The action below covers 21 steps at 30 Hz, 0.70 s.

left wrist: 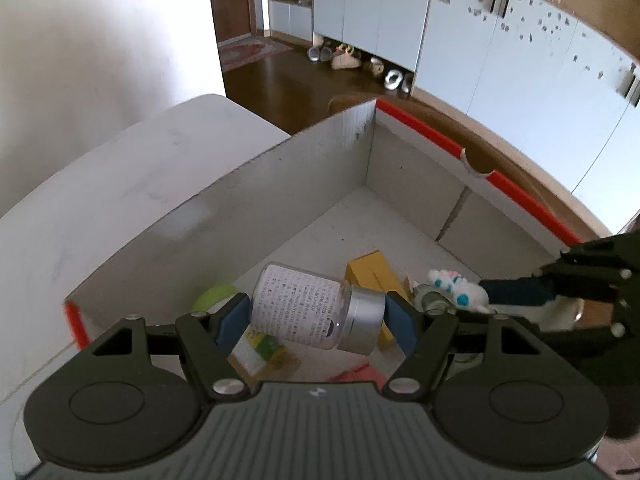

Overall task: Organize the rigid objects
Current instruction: 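Carry the tape roll into the shoebox and open the left tool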

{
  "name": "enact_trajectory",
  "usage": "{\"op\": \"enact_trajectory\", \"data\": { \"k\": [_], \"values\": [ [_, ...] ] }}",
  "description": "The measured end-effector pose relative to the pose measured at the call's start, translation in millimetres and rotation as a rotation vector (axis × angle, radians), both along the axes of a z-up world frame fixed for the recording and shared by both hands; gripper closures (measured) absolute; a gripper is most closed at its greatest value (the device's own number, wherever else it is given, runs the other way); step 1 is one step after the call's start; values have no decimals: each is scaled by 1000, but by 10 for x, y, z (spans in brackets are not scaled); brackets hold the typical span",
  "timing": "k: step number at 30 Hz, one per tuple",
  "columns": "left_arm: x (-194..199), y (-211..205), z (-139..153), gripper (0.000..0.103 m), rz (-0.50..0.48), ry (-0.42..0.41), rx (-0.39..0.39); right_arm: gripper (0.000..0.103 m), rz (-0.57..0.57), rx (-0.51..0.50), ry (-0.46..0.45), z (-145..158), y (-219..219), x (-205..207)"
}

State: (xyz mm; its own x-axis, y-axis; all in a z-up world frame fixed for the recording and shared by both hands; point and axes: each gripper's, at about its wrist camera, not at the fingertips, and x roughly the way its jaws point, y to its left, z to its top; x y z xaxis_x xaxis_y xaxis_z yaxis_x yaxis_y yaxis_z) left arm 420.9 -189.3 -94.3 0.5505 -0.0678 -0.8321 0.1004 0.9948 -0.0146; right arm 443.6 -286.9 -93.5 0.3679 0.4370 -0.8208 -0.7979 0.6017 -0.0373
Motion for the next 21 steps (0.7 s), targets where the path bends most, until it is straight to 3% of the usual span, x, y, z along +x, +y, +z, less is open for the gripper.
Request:
{"op": "enact_trajectory", "data": {
  "k": [12,21],
  "values": [
    [236,-108,-212,30,-23,101,18,80,29,-62,14,-87,107,-15],
    [262,13,-220,30,19,141,5,71,24,-48,29,-34,92,49]
  ]
}}
